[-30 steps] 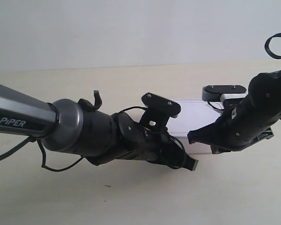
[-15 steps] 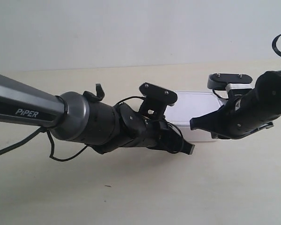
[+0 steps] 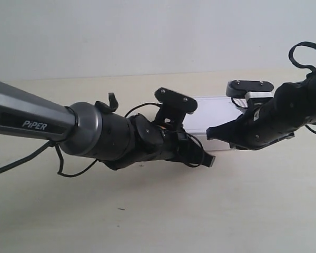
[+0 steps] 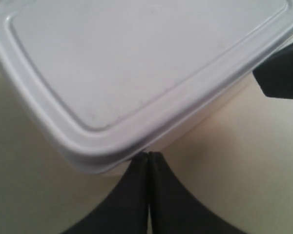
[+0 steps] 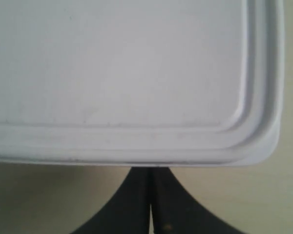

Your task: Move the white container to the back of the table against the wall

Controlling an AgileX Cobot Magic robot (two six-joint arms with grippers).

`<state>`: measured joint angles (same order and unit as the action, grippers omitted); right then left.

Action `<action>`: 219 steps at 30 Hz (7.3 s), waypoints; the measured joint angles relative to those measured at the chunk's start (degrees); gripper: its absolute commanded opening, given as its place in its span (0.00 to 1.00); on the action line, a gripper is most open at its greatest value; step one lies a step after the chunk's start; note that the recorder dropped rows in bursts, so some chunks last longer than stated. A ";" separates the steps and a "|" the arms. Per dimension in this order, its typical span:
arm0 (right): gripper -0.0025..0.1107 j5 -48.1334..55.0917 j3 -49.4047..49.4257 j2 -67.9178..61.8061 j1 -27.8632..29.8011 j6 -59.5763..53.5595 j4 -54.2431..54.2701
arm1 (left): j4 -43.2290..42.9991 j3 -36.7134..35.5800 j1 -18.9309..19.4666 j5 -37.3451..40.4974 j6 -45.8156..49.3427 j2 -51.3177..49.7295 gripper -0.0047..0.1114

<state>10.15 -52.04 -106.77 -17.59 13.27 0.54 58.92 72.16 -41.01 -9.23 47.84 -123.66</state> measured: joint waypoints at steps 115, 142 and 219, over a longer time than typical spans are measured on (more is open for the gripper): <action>0.02 -1.81 -52.66 -34.20 0.22 -1.12 -0.18 | -6.81 18.07 10.70 0.20 15.53 -10.77 0.04; 0.02 -0.57 -52.66 -34.20 1.90 -1.10 -4.90 | -7.29 18.07 10.70 0.20 15.61 -10.77 0.04; 0.02 -4.14 19.28 71.16 -17.47 -2.85 -4.57 | -9.81 -45.92 -7.80 -5.85 12.51 92.32 0.04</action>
<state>6.01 -32.76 -35.61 -35.05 10.42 -4.02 49.11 26.24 -48.82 -15.07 60.34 -31.34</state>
